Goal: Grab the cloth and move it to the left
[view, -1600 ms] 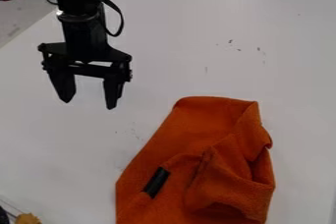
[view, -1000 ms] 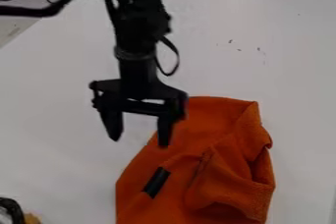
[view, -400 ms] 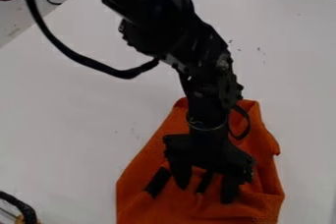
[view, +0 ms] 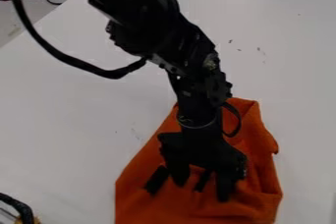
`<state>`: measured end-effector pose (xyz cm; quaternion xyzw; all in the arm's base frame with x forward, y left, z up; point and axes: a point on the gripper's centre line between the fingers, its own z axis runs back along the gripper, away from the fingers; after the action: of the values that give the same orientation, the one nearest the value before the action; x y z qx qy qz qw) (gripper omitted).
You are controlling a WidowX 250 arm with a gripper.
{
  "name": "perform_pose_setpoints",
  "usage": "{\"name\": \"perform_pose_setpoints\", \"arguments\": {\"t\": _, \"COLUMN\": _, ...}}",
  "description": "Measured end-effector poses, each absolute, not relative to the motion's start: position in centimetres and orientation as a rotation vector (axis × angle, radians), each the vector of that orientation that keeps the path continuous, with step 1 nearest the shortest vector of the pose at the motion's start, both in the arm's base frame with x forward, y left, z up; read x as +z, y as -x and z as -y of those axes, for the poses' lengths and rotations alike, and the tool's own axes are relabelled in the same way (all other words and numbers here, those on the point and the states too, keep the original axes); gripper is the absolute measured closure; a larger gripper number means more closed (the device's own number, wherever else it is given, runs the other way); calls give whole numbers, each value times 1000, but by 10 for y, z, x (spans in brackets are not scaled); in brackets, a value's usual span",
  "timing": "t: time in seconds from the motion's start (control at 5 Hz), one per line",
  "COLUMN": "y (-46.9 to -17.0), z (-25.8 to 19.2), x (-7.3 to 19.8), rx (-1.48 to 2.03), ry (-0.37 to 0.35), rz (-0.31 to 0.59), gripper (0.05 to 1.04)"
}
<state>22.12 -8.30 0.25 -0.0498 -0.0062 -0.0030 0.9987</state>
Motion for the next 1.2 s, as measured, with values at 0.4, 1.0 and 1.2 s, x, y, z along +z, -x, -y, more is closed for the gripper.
{"name": "perform_pose_setpoints", "arguments": {"t": 0.4, "y": -226, "z": 15, "x": 4, "rx": 47, "ry": -2, "rz": -29, "gripper": 85}}
{"name": "perform_pose_setpoints", "arguments": {"t": 1.0, "y": -265, "z": -57, "x": 14, "rx": 37, "ry": -41, "rz": -22, "gripper": 85}}
{"name": "perform_pose_setpoints", "arguments": {"t": 1.2, "y": -271, "z": -68, "x": 14, "rx": 28, "ry": -45, "rz": -21, "gripper": 85}}
